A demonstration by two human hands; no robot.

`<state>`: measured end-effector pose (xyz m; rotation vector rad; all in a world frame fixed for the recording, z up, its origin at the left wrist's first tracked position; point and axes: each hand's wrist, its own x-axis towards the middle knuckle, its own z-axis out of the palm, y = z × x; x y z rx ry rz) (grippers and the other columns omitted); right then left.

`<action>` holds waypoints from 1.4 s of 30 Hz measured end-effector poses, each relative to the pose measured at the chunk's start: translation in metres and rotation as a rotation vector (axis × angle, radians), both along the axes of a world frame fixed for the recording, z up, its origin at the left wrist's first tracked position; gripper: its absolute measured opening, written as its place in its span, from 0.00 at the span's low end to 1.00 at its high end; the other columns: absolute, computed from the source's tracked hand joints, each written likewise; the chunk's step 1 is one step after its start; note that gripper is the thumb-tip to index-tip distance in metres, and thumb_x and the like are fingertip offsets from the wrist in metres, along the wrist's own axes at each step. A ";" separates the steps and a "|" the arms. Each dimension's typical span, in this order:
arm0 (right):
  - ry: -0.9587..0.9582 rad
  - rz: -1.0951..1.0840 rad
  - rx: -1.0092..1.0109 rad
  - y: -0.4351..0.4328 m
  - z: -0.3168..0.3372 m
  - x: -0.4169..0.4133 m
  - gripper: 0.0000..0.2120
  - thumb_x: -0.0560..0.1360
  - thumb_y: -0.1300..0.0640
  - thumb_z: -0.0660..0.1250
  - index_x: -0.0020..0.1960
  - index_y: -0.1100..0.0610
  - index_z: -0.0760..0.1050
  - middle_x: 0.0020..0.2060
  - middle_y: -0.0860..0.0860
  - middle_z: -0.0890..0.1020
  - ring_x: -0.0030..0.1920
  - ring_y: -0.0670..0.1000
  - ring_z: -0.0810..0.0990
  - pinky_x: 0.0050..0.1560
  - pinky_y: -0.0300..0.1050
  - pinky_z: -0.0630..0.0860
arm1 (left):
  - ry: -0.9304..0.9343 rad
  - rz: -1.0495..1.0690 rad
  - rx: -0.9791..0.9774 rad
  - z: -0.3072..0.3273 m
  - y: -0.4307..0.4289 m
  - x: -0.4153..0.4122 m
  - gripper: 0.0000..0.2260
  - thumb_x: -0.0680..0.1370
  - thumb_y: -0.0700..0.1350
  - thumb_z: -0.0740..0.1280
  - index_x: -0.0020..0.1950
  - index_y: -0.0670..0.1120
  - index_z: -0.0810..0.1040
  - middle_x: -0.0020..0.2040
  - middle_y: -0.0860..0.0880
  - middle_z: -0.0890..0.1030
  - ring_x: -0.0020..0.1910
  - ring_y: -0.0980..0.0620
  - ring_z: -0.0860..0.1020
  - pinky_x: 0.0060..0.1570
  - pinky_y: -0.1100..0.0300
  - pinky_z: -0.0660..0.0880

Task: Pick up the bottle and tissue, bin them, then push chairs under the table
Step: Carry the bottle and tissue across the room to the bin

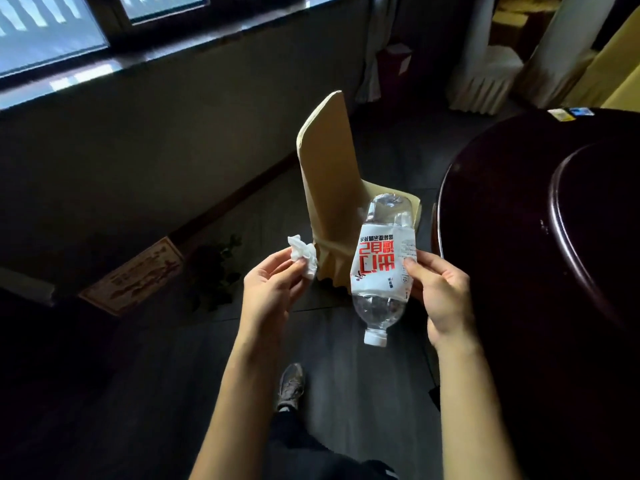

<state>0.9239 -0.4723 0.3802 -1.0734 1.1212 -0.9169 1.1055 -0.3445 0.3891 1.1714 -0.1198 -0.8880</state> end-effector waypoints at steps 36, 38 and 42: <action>0.109 -0.263 0.456 -0.444 -0.219 0.132 0.11 0.79 0.68 0.68 0.47 0.54 0.83 0.39 0.48 0.89 0.41 0.47 0.88 0.38 0.41 0.81 | -0.256 -0.511 0.702 -0.243 -0.535 0.159 0.08 0.69 0.39 0.74 0.47 0.47 0.87 0.44 0.48 0.88 0.50 0.46 0.85 0.56 0.48 0.80; 0.131 -0.268 0.491 -0.459 -0.244 0.134 0.13 0.78 0.70 0.69 0.43 0.53 0.82 0.36 0.45 0.89 0.37 0.43 0.87 0.35 0.36 0.81 | -0.296 -0.576 0.791 -0.283 -0.555 0.156 0.08 0.73 0.39 0.74 0.50 0.47 0.87 0.43 0.52 0.87 0.48 0.50 0.85 0.50 0.54 0.79; 0.159 -0.237 0.545 -0.480 -0.289 0.137 0.16 0.78 0.71 0.68 0.39 0.53 0.82 0.35 0.46 0.88 0.36 0.42 0.87 0.35 0.33 0.80 | -0.371 -0.765 0.860 -0.359 -0.587 0.147 0.02 0.76 0.42 0.74 0.48 0.48 0.85 0.44 0.51 0.86 0.43 0.54 0.81 0.37 0.63 0.72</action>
